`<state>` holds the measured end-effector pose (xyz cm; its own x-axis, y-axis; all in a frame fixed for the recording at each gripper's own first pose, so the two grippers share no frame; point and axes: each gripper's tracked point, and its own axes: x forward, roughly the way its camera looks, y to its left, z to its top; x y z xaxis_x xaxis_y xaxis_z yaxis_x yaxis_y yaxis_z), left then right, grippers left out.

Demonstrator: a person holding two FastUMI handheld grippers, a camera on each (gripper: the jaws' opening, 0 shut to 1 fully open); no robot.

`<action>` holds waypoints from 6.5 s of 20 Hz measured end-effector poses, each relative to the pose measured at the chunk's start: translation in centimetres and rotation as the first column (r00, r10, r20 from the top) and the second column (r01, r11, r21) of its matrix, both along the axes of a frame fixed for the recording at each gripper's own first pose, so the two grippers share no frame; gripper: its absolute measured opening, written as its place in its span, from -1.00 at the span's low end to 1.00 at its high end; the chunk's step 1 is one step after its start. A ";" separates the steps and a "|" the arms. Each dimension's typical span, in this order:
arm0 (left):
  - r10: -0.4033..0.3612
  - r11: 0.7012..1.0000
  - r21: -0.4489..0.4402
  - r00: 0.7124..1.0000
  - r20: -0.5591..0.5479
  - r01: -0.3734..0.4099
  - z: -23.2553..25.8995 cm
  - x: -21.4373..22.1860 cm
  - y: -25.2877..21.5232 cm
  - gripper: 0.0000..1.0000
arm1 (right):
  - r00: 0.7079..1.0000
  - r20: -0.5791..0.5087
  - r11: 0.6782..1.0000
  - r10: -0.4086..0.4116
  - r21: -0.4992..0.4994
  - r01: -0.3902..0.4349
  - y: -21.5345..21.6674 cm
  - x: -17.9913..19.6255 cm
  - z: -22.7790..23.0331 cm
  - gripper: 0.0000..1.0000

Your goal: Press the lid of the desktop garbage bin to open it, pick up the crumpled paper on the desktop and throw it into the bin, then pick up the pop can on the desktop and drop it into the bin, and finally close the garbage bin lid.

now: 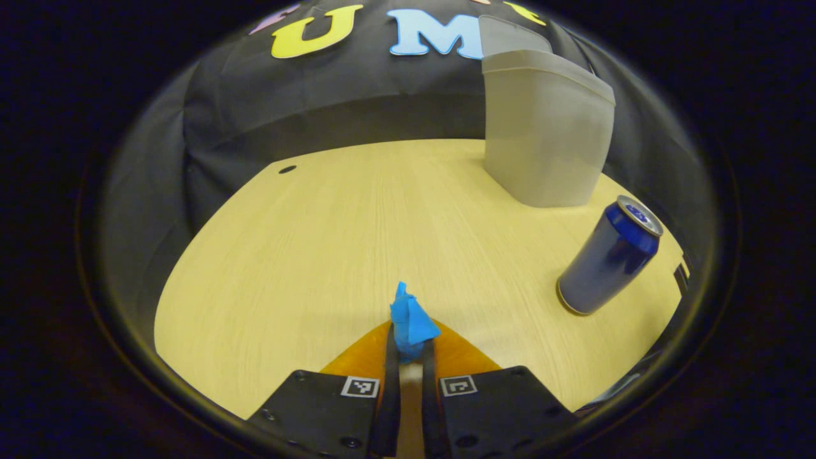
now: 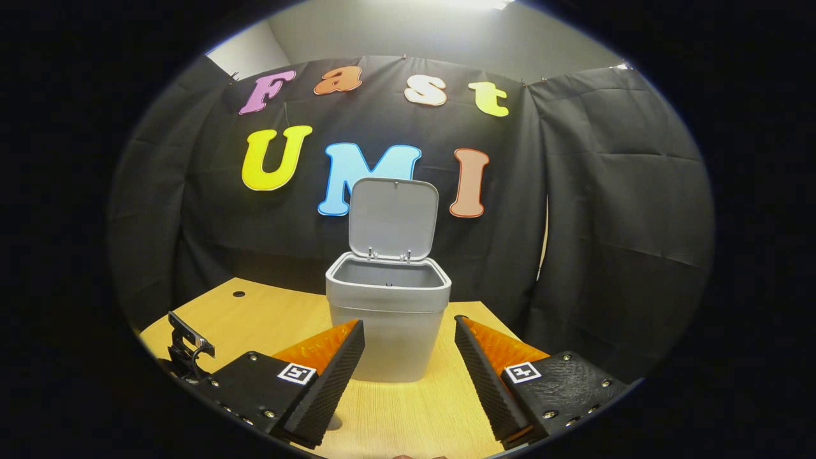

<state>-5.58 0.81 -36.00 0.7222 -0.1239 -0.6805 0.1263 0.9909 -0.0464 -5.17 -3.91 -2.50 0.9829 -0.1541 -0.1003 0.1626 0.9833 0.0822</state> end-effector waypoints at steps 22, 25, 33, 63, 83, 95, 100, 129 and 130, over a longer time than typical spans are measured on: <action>-0.007 0.981 -0.177 0.923 0.384 0.082 23.4 8.2 -7.8 -0.59 | 0.999 0.024 0.998 -0.036 0.049 0.035 -3.5 1.0 0.0 0.84; -0.025 0.969 -0.209 0.894 0.448 0.132 27.4 9.7 -10.3 -0.59 | 0.998 0.026 0.997 -0.063 0.048 0.062 -4.2 0.9 0.1 0.84; -0.081 0.937 -0.239 0.826 0.558 0.253 34.5 15.0 -16.8 -0.55 | 0.996 0.029 0.996 -0.088 0.000 0.088 -4.5 1.0 0.6 0.84; -0.238 0.899 -0.193 0.808 0.540 0.394 33.3 24.0 -25.6 0.36 | 0.975 -0.061 0.977 -0.212 -0.040 0.210 -5.1 -0.5 -0.4 0.84; -0.032 0.965 -0.182 0.772 0.635 0.189 36.1 15.8 -13.9 0.92 | 0.994 0.005 0.994 0.108 -0.009 -0.108 2.1 2.4 -0.6 0.89; 0.069 0.992 -0.126 0.765 0.640 0.016 34.2 8.8 -5.5 0.92 | 0.900 -0.141 0.911 0.412 0.095 -0.402 12.0 1.9 -6.4 0.89; 0.086 0.994 -0.108 0.758 0.647 -0.021 34.2 6.6 -3.7 0.92 | 0.838 -0.283 0.884 0.467 0.121 -0.452 14.2 2.1 -11.5 0.89; 0.154 0.985 -0.158 0.773 0.616 -0.070 33.0 7.2 -1.3 0.93 | 0.896 -0.103 0.898 0.431 0.141 -0.416 9.5 4.5 -1.6 0.64; 0.151 0.985 -0.156 0.772 0.617 -0.067 33.1 7.5 -1.5 0.92 | 0.902 -0.067 0.900 0.426 0.136 -0.415 9.2 4.8 -0.2 0.64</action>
<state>1.88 -0.65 -2.89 0.9960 -0.0670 -0.0595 0.0600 0.9918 -0.1125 -0.34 5.34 -2.75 0.9389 0.2894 -0.1864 -0.2512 0.9463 0.2036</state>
